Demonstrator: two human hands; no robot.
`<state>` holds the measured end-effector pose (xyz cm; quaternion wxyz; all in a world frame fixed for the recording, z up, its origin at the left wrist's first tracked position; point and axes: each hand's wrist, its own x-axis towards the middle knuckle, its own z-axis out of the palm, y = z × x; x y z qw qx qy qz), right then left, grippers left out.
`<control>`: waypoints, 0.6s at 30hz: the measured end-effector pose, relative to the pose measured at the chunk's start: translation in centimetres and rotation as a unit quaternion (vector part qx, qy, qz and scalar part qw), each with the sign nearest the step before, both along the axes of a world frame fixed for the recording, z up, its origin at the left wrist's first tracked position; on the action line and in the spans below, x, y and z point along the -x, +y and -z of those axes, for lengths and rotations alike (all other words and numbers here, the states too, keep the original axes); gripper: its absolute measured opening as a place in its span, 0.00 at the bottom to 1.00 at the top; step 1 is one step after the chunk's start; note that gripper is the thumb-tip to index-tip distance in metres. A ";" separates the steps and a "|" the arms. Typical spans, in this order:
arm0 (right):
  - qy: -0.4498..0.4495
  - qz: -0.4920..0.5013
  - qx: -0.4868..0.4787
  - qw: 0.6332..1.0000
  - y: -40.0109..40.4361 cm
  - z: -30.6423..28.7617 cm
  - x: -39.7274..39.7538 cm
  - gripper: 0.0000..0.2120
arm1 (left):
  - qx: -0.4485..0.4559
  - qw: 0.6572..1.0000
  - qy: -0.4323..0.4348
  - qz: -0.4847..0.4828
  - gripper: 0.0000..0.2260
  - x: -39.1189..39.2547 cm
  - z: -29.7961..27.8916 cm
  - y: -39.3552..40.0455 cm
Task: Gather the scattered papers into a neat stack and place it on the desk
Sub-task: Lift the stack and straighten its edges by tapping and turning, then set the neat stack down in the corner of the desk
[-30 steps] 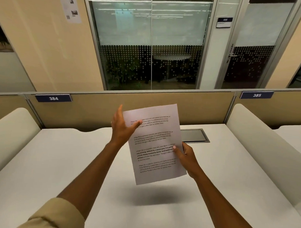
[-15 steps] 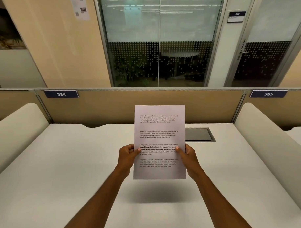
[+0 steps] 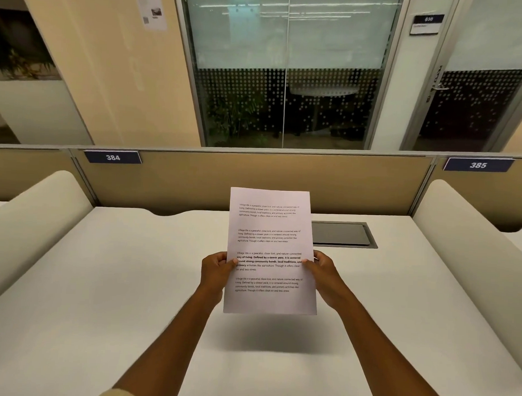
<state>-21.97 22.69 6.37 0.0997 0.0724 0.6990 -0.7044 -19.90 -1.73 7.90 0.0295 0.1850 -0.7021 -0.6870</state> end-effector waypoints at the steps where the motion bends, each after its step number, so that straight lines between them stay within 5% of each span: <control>1: -0.005 -0.005 0.000 1.000 0.1 0.0 0.1 0.12 | -0.001 1.000 -0.001 -0.002 0.05 0.0 0.1 0.0; 18: -0.038 -0.033 -0.017 0.999 -4.0 0.3 1.7 0.15 | 0.020 0.999 -0.044 -0.005 0.03 0.2 0.9 -5.8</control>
